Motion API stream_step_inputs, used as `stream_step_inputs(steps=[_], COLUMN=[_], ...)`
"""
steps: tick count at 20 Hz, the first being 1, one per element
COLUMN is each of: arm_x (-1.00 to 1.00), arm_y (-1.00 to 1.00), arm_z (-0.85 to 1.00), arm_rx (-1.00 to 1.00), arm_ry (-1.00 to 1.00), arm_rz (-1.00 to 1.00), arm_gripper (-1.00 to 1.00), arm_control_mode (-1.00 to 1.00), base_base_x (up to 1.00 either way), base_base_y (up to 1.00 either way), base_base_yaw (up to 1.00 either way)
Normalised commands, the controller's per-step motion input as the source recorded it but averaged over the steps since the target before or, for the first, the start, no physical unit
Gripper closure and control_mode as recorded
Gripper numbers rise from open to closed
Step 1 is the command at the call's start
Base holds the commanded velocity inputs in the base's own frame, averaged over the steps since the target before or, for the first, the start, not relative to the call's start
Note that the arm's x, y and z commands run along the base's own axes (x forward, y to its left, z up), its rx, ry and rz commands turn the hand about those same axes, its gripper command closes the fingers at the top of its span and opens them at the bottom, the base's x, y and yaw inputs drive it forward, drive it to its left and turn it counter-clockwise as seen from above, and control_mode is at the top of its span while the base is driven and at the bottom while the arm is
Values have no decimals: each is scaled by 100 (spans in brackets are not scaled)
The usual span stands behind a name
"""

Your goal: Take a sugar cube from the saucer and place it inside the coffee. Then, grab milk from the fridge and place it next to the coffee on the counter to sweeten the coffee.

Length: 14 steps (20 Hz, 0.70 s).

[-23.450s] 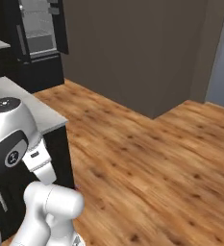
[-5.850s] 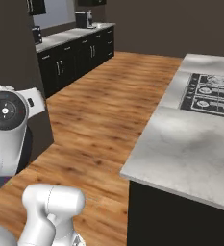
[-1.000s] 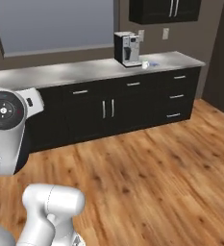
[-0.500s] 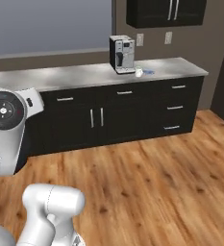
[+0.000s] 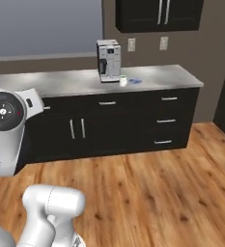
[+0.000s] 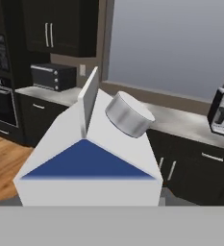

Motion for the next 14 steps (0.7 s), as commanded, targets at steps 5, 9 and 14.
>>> stream_step_inputs(steps=[5,9,14], arm_x=[0,0,0], arm_y=[0,0,0], arm_z=[0,0,0], arm_rx=[0,0,0], arm_ry=[0,0,0], arm_rz=[0,0,0], arm_gripper=[100,100,100], arm_control_mode=[100,100,100], base_base_x=[100,100,100], base_base_y=[-89,-84,-54], base_base_yaw=[23,25,28])
